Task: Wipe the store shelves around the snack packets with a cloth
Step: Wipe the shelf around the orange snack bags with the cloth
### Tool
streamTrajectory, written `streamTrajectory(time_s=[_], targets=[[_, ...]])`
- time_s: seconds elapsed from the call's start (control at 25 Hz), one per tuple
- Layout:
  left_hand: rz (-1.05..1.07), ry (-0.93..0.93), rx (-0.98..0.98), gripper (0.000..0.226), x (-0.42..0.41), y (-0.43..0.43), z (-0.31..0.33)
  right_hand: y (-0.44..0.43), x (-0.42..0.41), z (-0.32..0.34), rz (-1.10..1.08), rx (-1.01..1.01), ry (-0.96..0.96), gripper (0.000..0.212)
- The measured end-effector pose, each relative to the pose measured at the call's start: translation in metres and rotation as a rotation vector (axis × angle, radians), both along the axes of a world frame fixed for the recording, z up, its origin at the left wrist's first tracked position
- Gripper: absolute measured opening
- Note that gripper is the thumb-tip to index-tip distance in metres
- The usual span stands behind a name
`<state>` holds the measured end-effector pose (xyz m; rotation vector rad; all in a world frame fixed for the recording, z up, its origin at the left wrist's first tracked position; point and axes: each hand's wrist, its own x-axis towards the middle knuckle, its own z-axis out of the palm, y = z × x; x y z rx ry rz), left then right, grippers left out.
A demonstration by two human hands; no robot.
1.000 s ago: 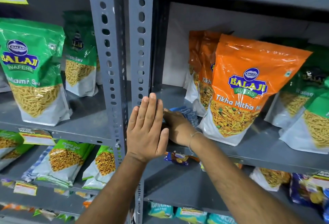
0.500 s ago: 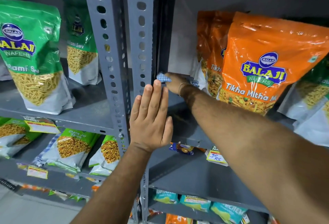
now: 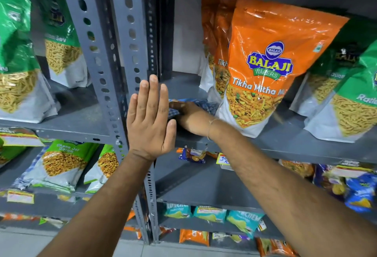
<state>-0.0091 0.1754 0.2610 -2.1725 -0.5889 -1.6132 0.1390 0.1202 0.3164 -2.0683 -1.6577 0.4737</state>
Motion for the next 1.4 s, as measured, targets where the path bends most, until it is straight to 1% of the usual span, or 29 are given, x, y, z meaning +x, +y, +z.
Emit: streamTrajectory(time_s=[0.12, 0.16, 0.24, 0.32, 0.4, 0.44, 0.52, 0.64, 0.76, 0.92, 1.04, 1.12, 1.2, 1.32, 1.4], targets=[[0.001, 0.013, -0.004, 0.076, -0.001, -0.001, 0.001, -0.032, -0.011, -0.001, 0.010, 0.011, 0.085, 0.072], [-0.009, 0.017, -0.010, 0.077, -0.001, -0.001, 0.001, -0.043, -0.017, 0.000, 0.031, 0.022, 0.097, 0.075], [-0.033, 0.018, -0.020, 0.077, -0.002, -0.001, 0.002, -0.064, -0.024, 0.000, 0.059, 0.032, 0.105, 0.073], [-0.046, 0.020, -0.020, 0.077, -0.003, -0.001, 0.003, -0.076, -0.022, 0.009, 0.069, -0.012, 0.095, 0.067], [-0.056, 0.025, -0.025, 0.077, -0.003, -0.002, 0.004, -0.066, -0.011, 0.022, 0.064, -0.009, 0.099, 0.057], [-0.059, 0.023, -0.028, 0.076, -0.003, -0.002, 0.005, -0.054, -0.007, 0.029, 0.045, 0.023, 0.095, 0.055], [-0.053, 0.011, -0.033, 0.075, -0.002, -0.003, 0.005, -0.031, -0.007, 0.035, 0.016, 0.069, 0.064, 0.060], [-0.054, 0.011, -0.039, 0.075, -0.003, -0.004, 0.005, -0.022, -0.015, 0.010, 0.093, 0.012, 0.062, 0.058], [-0.059, 0.014, -0.046, 0.075, -0.004, -0.005, 0.007, -0.065, -0.015, -0.007, 0.077, 0.011, 0.081, 0.065], [-0.065, -0.007, -0.108, 0.074, -0.003, -0.009, 0.008, -0.150, -0.017, 0.002, 0.064, -0.019, 0.034, 0.068], [-0.075, -0.050, -0.195, 0.074, 0.003, -0.025, 0.011, -0.182, -0.009, 0.011, -0.001, 0.084, 0.094, 0.064], [-0.082, -0.101, -0.261, 0.074, 0.012, -0.042, 0.015, -0.193, 0.007, 0.019, -0.086, 0.165, 0.165, 0.060], [-0.126, -0.122, -0.313, 0.073, 0.027, -0.061, 0.015, -0.211, 0.030, 0.029, -0.184, 0.236, 0.174, 0.053], [-0.204, 0.008, -0.279, 0.072, 0.049, -0.085, 0.001, -0.237, 0.064, 0.056, -0.314, 0.371, 0.195, 0.046], [-0.240, 0.083, -0.257, 0.072, 0.063, -0.093, -0.008, -0.245, 0.090, 0.074, -0.426, 0.489, 0.176, 0.056]])
